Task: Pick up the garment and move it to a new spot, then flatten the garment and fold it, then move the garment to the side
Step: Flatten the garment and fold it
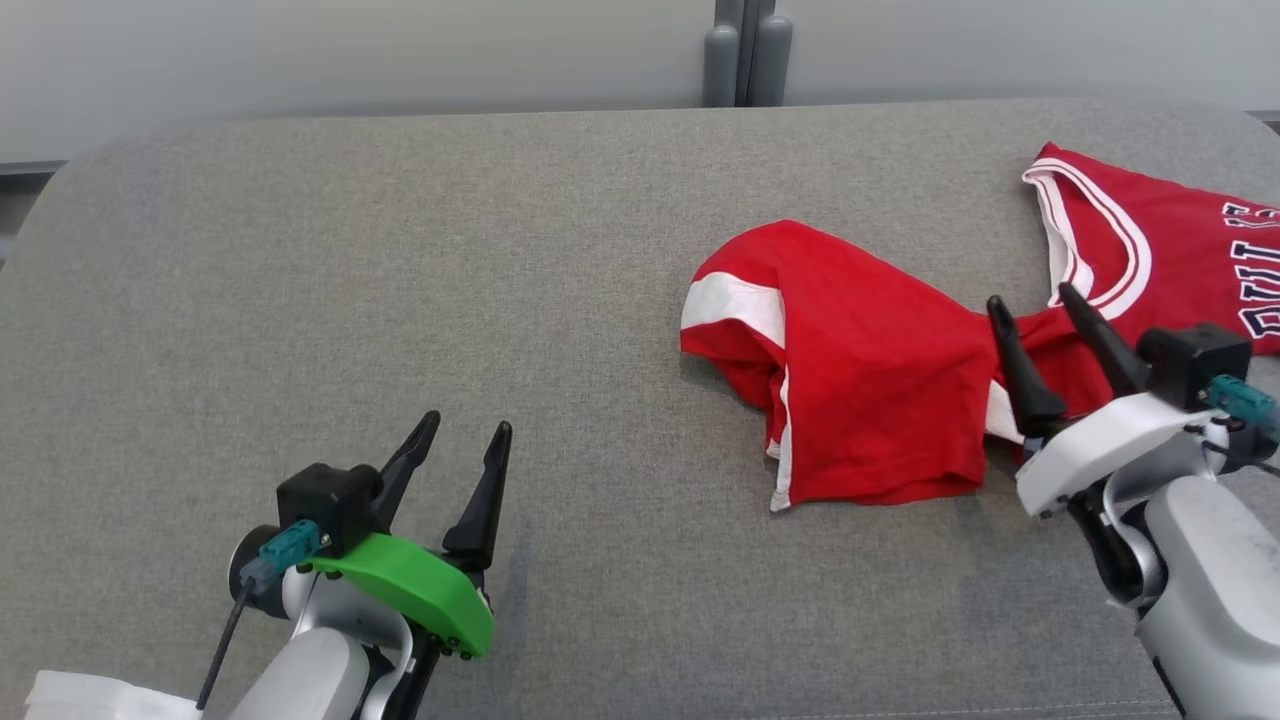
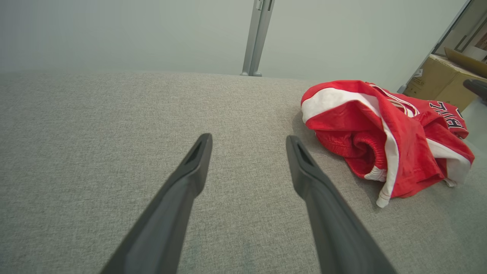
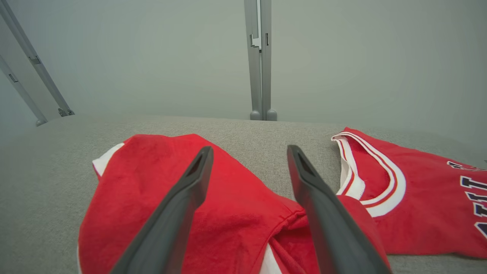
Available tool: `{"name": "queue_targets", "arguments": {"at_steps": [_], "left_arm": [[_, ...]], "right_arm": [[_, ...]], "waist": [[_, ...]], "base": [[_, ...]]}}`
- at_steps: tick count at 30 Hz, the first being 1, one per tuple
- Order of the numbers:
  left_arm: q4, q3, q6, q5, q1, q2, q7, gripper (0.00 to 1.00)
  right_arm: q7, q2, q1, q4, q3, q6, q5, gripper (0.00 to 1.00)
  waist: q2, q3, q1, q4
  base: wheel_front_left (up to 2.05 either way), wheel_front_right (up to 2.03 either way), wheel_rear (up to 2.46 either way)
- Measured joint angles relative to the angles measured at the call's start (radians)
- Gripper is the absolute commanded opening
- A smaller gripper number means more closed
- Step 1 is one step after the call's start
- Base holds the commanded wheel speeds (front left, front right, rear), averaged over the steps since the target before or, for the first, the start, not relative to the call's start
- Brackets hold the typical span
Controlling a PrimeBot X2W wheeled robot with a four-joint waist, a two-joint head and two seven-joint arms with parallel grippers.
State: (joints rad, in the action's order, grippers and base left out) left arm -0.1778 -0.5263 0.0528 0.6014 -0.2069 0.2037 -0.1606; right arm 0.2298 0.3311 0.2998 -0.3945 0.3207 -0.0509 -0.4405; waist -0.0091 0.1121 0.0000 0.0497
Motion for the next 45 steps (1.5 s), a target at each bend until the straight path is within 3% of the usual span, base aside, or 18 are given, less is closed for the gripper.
{"name": "queue_targets", "arguments": {"at_steps": [11,23,27,40,42,43,44,45], "left_arm": [[0.003,-0.016,0.0,0.001,0.003,0.0,0.001,1.0],[0.021,-0.025,0.0,0.001,0.003,-0.005,0.01,1.0],[0.021,-0.025,0.0,0.001,0.002,-0.007,0.01,1.0],[0.019,-0.025,0.0,0.001,0.001,-0.016,0.01,1.0],[0.018,-0.025,0.0,0.001,0.001,-0.017,0.008,1.0],[0.018,-0.024,0.0,0.001,0.001,-0.017,0.005,1.0],[0.017,-0.024,0.0,0.001,0.001,-0.017,0.005,1.0],[0.017,-0.024,0.0,0.001,0.001,-0.017,0.005,1.0]], "right_arm": [[0.004,-0.052,-0.1,0.071,0.191,-0.046,0.065,1.0],[-0.103,-0.119,-0.144,0.024,0.3,-0.053,0.078,1.0],[-0.154,-0.132,-0.133,-0.021,0.291,-0.019,0.084,1.0],[-0.227,-0.169,-0.06,-0.08,0.259,0.044,0.088,1.0],[-0.228,-0.176,-0.054,-0.088,0.258,0.044,0.088,0.4],[-0.228,-0.178,-0.049,-0.09,0.256,0.047,0.088,0.27],[-0.229,-0.178,-0.043,-0.093,0.254,0.053,0.088,0.0],[-0.231,-0.178,-0.038,-0.094,0.25,0.053,0.088,0.0]], "waist": [[0.0,-0.022,0.0,-0.011],[-0.0001,-0.001,0.0,0.025],[0.0,0.01,0.0,0.039],[0.0,0.036,0.0,0.074],[0.0,0.039,0.0,0.076],[0.0,0.04,0.0,0.077],[0.0,0.04,0.0,0.077],[0.0,0.041,0.0,0.078]], "base": [[0.0,0.0,0.0],[0.0,0.0,0.0],[0.0,0.0,0.0],[0.0,0.0,0.0],[0.0,0.0,0.0],[0.0,0.0,0.0],[0.0,0.0,0.0],[0.0,0.0,0.0]]}}
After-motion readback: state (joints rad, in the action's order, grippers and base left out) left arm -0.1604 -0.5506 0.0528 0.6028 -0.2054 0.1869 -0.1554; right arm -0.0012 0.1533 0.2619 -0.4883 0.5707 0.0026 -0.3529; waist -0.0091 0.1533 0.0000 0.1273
